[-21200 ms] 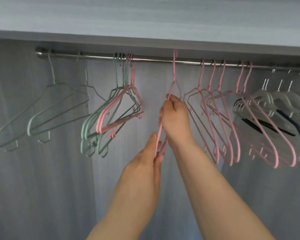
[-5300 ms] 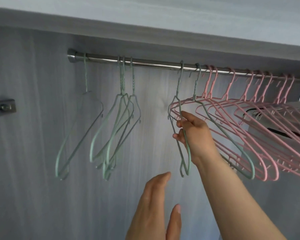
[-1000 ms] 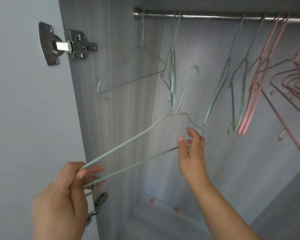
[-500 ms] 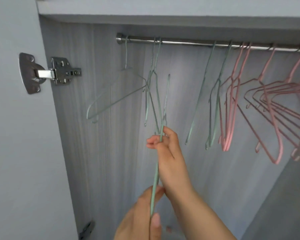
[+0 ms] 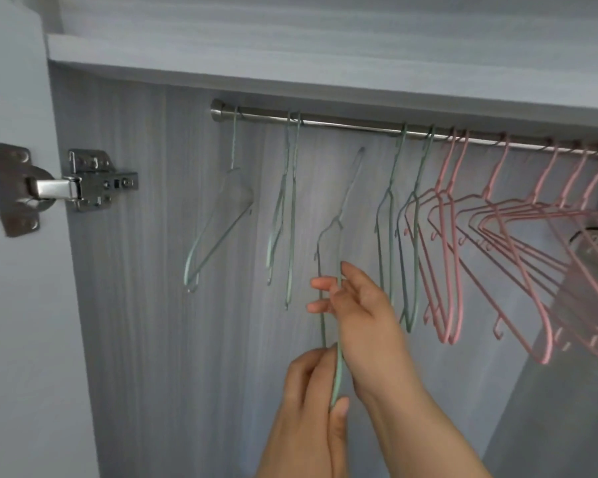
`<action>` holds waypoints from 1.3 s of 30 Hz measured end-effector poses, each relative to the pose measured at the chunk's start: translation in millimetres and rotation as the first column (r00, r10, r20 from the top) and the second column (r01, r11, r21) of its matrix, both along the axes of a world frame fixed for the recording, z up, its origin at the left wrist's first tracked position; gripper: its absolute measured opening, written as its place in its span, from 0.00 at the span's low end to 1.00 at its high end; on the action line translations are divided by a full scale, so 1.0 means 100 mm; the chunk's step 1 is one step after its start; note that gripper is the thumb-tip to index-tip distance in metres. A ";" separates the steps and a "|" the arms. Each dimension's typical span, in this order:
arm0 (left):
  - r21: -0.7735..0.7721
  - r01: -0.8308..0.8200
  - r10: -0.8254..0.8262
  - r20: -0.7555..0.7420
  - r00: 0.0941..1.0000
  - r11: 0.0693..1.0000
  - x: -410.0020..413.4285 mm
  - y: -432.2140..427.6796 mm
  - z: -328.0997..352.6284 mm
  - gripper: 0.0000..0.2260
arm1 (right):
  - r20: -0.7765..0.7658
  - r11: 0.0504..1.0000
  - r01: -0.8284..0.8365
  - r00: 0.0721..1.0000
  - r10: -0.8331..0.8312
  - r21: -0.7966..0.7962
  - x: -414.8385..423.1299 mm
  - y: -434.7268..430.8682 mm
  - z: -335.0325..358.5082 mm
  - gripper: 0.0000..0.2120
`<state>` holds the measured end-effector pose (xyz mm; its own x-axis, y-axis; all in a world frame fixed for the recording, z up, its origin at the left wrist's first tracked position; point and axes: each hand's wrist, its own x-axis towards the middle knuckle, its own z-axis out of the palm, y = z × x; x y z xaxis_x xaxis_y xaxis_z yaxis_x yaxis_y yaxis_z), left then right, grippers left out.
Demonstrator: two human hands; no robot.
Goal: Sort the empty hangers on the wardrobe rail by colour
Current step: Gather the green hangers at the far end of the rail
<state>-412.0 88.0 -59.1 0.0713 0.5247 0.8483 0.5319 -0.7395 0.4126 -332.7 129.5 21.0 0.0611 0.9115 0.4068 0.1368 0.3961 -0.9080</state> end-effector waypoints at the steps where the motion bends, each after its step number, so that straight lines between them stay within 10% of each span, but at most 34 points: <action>1: -0.111 0.084 -0.080 0.047 0.996 0.990 0.02 0.02 0.05 0.15 | -0.019 0.999 0.030 0.999 -0.030 0.024 0.01 0.06 0.05 0.19; 12: -0.230 0.111 -0.092 0.093 0.991 0.967 -0.12 0.61 0.46 0.16 | -0.148 0.972 0.225 0.966 -0.213 0.071 -0.21 0.74 0.54 0.20; 15: -0.084 -0.050 0.046 -0.050 0.998 0.995 -0.26 0.60 0.42 0.16 | -0.164 0.965 0.257 0.955 -0.246 0.053 -0.24 0.87 0.54 0.22; 20: 0.134 -0.123 0.108 0.116 0.987 0.983 -0.55 0.63 0.46 0.17 | -0.176 0.951 0.304 0.934 -0.311 -0.064 -0.22 0.95 0.32 0.23; 25: -0.005 -0.216 0.216 0.002 0.976 0.976 -0.57 0.87 0.36 0.24 | 0.447 0.813 0.445 0.681 -0.579 0.375 -0.41 0.54 0.22 0.28; 29: -0.424 0.013 0.061 0.160 0.985 0.905 -0.58 1.02 0.43 0.25 | 0.503 0.965 0.147 0.830 -0.240 0.217 -0.82 0.41 0.26 0.30; 32: -0.420 -0.128 0.172 0.068 0.983 0.898 -0.60 1.00 0.45 0.09 | 0.351 0.996 0.091 0.933 -0.084 -0.005 -0.91 0.65 0.21 0.30; 39: -0.241 0.049 -0.006 0.176 0.984 0.969 -0.72 0.99 0.53 0.19 | -0.085 0.988 0.152 0.985 -0.150 0.018 -0.94 0.88 0.21 0.22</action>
<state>-483.8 186.8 -6.3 -0.0472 0.7165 0.6960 0.4174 -0.6189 0.6655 -426.6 217.1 41.6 0.2317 0.8790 0.4167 0.1210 0.3990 -0.9089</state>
